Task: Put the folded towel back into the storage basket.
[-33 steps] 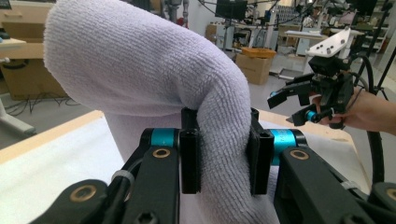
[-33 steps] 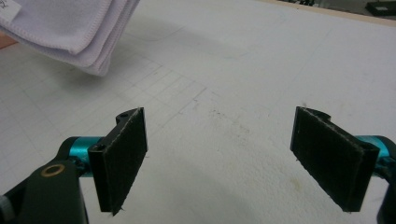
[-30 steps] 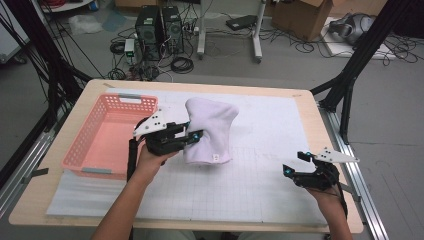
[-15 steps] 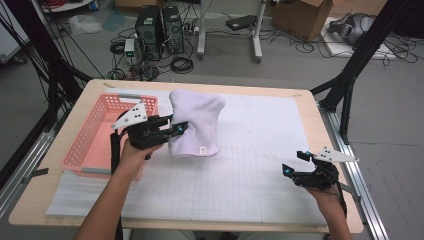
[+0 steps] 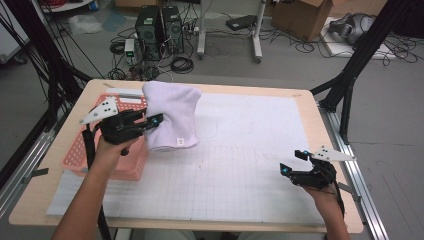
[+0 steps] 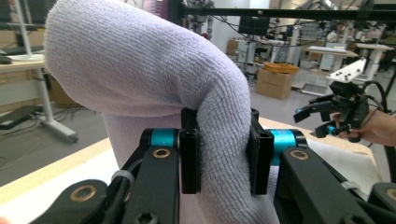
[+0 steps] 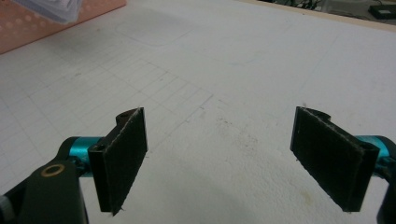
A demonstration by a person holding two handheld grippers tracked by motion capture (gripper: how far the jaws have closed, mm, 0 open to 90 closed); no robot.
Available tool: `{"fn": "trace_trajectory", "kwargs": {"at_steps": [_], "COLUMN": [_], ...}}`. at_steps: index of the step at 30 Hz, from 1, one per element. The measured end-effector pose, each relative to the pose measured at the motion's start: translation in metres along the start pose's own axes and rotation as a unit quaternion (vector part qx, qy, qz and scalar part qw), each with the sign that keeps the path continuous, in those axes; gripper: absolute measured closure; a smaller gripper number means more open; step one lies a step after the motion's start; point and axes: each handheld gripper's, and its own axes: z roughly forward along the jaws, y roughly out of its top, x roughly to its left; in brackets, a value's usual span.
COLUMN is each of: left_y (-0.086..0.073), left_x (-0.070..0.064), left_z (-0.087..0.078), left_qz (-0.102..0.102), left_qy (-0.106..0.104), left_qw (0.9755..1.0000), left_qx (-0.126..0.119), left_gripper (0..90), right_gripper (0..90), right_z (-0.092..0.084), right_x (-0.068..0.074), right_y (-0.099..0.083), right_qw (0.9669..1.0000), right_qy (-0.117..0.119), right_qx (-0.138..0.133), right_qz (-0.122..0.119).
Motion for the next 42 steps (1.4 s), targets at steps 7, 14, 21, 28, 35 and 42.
{"fn": "trace_trajectory", "kwargs": {"at_steps": [7, 14, 21, 28, 35, 42], "left_y": [0.005, 0.006, 0.013, 0.017, 0.019, 0.018], "left_x": [0.009, 0.019, 0.029, 0.039, 0.049, 0.059], "left_z": [-0.020, -0.035, -0.051, -0.075, -0.095, -0.111], "left_qz": [0.000, -0.006, -0.004, -0.006, -0.005, -0.010], "left_qy": [0.008, 0.010, 0.012, 0.021, 0.029, 0.031], "left_qw": [1.0000, 0.9999, 0.9999, 0.9997, 0.9994, 0.9993], "left_qx": [-0.002, -0.002, -0.005, -0.015, -0.019, -0.019], "left_gripper": [71.9, 71.9, 71.9, 71.9, 71.9, 71.9], "right_gripper": [17.8, 17.8, 17.8, 17.8, 17.8, 17.7], "right_z": [0.003, 0.002, 0.002, 0.003, 0.001, -0.001], "right_x": [0.002, 0.001, 0.002, 0.001, 0.001, 0.002], "right_y": [0.001, 0.001, 0.003, 0.003, 0.005, 0.006], "right_qw": [1.0000, 1.0000, 1.0000, 1.0000, 0.9999, 0.9998], "right_qy": [-0.001, -0.002, -0.007, -0.008, -0.015, -0.018], "right_qx": [0.002, 0.003, 0.002, 0.004, 0.006, 0.005], "right_qz": [0.000, 0.000, -0.001, 0.000, -0.002, -0.003]}}
